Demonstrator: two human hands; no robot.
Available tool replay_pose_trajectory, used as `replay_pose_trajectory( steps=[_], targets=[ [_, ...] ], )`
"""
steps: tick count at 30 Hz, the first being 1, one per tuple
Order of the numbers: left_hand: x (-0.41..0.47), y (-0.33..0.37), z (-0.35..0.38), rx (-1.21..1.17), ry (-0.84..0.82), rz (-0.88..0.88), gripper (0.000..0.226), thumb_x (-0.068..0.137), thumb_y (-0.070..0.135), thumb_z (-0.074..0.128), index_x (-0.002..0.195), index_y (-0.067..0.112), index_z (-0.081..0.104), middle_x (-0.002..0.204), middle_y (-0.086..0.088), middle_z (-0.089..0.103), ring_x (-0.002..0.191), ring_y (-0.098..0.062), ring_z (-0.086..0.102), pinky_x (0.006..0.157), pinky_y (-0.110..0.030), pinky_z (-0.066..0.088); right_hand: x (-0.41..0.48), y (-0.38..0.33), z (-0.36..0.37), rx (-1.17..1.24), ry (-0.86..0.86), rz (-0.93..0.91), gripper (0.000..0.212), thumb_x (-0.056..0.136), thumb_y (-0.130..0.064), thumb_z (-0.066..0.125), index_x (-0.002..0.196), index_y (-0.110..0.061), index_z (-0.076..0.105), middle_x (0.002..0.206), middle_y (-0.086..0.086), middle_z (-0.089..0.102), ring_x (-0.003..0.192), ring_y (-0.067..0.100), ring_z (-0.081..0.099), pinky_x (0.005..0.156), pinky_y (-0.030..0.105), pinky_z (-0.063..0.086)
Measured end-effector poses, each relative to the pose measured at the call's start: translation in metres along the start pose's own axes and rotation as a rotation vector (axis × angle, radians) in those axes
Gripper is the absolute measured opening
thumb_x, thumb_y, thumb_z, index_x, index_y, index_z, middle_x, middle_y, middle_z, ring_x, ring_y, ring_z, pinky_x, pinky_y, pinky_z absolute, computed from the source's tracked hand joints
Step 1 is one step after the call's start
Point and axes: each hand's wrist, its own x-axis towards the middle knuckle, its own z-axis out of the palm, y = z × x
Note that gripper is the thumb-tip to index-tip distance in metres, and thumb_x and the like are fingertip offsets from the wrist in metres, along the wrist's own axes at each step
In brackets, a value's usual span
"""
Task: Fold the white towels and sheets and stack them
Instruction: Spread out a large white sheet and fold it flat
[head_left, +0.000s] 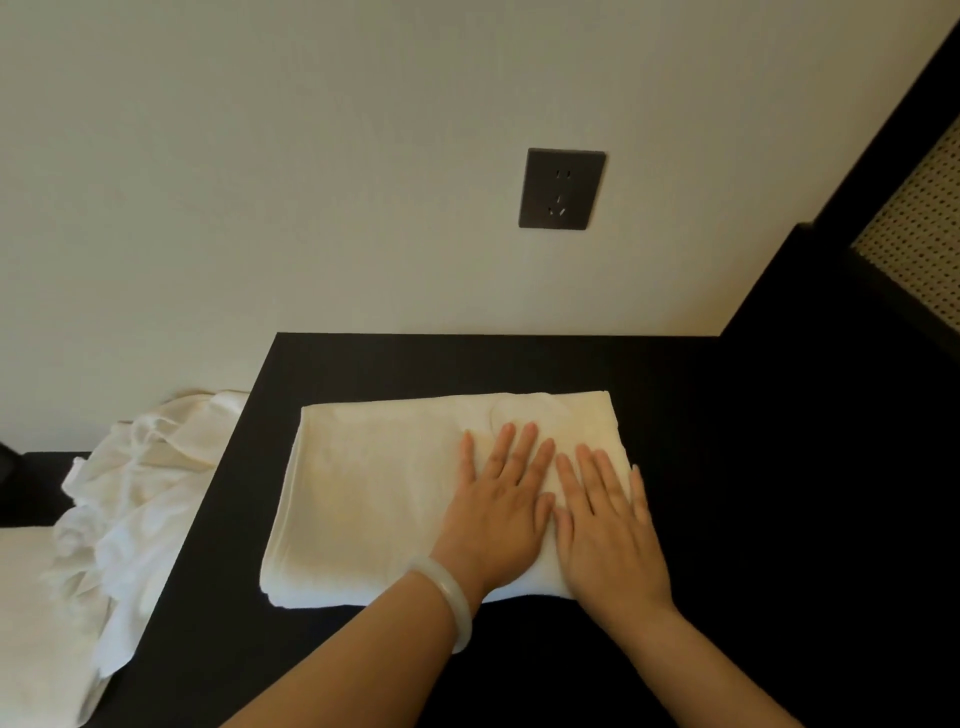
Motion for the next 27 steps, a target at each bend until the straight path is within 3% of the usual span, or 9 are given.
replay_pose_trajectory(
  steps=[2, 4, 8, 11, 16, 19, 22, 24, 27],
  targets=[
    [-0.001, -0.001, 0.0, 0.002, 0.004, -0.007, 0.066, 0.095, 0.05, -0.008, 0.156, 0.026, -0.008, 0.162, 0.002, -0.02, 0.147, -0.019, -0.026, 0.113, -0.053, -0.025, 0.006, 0.003, 0.003, -0.007, -0.1, 0.02, 0.066, 0.097, -0.047, 0.002, 0.157, -0.022, 0.009, 0.165, 0.007, 0.01, 0.153, 0.022, 0.003, 0.121, 0.054, -0.003],
    [0.0, -0.002, 0.0, -0.001, 0.009, -0.011, 0.065, 0.096, 0.049, -0.008, 0.156, 0.025, -0.006, 0.163, 0.002, -0.018, 0.148, -0.019, -0.024, 0.115, -0.054, -0.021, 0.023, 0.011, 0.0, -0.001, -0.107, 0.011, 0.066, 0.096, -0.049, 0.004, 0.157, -0.024, 0.003, 0.166, 0.002, 0.006, 0.153, 0.019, -0.003, 0.117, 0.05, -0.013],
    [0.001, -0.002, 0.001, -0.014, 0.011, -0.015, 0.064, 0.097, 0.05, -0.007, 0.156, 0.027, -0.007, 0.163, 0.004, -0.015, 0.148, -0.017, -0.022, 0.115, -0.053, -0.022, 0.077, 0.025, -0.004, 0.111, 0.023, 0.06, 0.066, 0.098, -0.047, 0.008, 0.158, -0.02, 0.008, 0.166, 0.001, 0.008, 0.152, 0.017, 0.0, 0.12, 0.041, -0.007],
    [0.0, -0.003, 0.001, -0.017, 0.015, -0.014, 0.062, 0.097, 0.051, -0.007, 0.154, 0.028, -0.012, 0.163, 0.005, -0.017, 0.148, -0.017, -0.024, 0.113, -0.051, -0.026, 0.095, 0.029, 0.009, 0.25, -0.093, 0.107, 0.063, 0.102, -0.049, 0.018, 0.158, -0.024, 0.003, 0.166, -0.004, 0.002, 0.152, 0.013, -0.006, 0.122, 0.039, -0.001],
    [0.0, -0.01, -0.001, -0.02, -0.024, -0.005, 0.063, 0.096, 0.057, -0.004, 0.155, 0.034, -0.01, 0.162, 0.007, -0.018, 0.148, -0.017, -0.023, 0.111, -0.054, -0.027, 0.096, 0.033, 0.018, 0.289, -0.068, 0.106, 0.064, 0.099, -0.055, 0.014, 0.157, -0.03, 0.003, 0.166, -0.008, 0.004, 0.151, 0.01, -0.006, 0.122, 0.042, 0.004],
    [-0.016, -0.057, -0.007, 0.085, -0.001, -0.165, 0.067, 0.092, 0.061, -0.007, 0.155, 0.038, -0.007, 0.163, 0.006, -0.016, 0.15, -0.021, -0.018, 0.112, -0.063, -0.019, 0.094, 0.03, 0.013, 0.258, -0.117, 0.109, 0.061, 0.1, -0.054, 0.011, 0.157, -0.033, 0.0, 0.166, -0.007, 0.001, 0.151, 0.012, -0.009, 0.123, 0.047, 0.005],
    [-0.041, -0.11, -0.015, 0.112, 0.013, -0.412, 0.069, 0.089, 0.063, -0.01, 0.154, 0.04, -0.013, 0.164, 0.005, -0.016, 0.15, -0.022, -0.016, 0.115, -0.062, -0.01, 0.095, 0.02, -0.002, 0.048, -0.137, 0.127, 0.058, 0.103, -0.048, 0.014, 0.157, -0.034, -0.001, 0.166, 0.002, 0.005, 0.153, 0.024, -0.006, 0.12, 0.06, 0.002],
    [-0.047, -0.119, -0.017, 0.1, -0.001, -0.44, 0.069, 0.088, 0.063, -0.011, 0.153, 0.038, -0.014, 0.164, 0.004, -0.016, 0.15, -0.023, -0.016, 0.116, -0.062, -0.009, 0.101, -0.004, -0.018, -0.066, -0.056, 0.048, 0.057, 0.103, -0.044, 0.022, 0.157, -0.032, 0.008, 0.165, 0.008, 0.012, 0.152, 0.032, -0.003, 0.118, 0.064, -0.002],
    [-0.042, -0.111, -0.013, 0.08, 0.004, -0.429, 0.068, 0.09, 0.059, -0.012, 0.153, 0.035, -0.014, 0.163, 0.004, -0.017, 0.15, -0.023, -0.019, 0.116, -0.062, -0.011, 0.103, -0.069, -0.025, 0.086, -0.001, -0.264, 0.055, 0.104, -0.043, 0.023, 0.157, -0.031, 0.013, 0.166, 0.003, 0.007, 0.153, 0.023, -0.004, 0.117, 0.056, -0.01]
  ],
)
